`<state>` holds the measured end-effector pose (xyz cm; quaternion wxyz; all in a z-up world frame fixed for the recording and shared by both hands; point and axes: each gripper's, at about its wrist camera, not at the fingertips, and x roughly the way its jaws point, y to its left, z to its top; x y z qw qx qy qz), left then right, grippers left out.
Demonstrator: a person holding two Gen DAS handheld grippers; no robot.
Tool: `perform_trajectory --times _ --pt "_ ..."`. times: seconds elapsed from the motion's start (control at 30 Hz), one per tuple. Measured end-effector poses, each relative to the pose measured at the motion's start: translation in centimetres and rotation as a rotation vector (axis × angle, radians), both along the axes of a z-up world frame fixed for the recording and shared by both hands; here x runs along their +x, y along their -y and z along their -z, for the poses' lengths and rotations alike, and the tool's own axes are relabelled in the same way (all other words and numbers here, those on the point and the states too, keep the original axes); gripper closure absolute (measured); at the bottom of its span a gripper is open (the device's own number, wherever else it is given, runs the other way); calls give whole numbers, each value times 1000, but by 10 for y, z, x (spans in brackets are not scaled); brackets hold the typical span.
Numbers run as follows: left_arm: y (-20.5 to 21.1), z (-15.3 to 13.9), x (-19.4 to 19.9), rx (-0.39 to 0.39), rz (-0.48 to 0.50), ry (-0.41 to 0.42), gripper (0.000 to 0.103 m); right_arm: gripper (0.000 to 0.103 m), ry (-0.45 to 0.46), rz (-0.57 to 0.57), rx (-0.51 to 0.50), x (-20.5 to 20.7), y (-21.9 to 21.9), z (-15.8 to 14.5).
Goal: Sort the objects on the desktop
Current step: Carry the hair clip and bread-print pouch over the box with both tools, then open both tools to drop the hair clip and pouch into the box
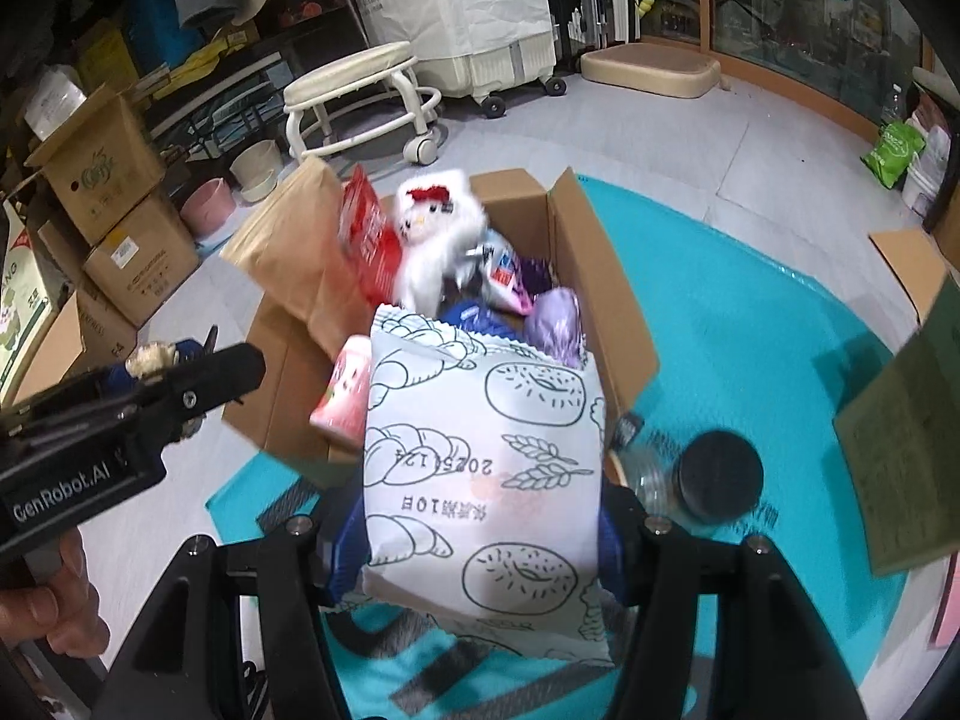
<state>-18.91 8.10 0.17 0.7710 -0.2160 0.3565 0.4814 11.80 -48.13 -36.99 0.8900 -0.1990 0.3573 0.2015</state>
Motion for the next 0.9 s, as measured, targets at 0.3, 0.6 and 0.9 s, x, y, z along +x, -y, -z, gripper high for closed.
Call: perform_trajectory --times 0.3,0.6,0.9 --pt "-27 19 12 3 -13 -9 46 41 8 4 -10 41 -16 2" --pt "-54 45 24 4 -13 -48 46 41 -25 21 -15 78 -12 24" --pt "-73 69 24 -16 -25 -75 46 41 -35 -15 -34 101 -10 36"
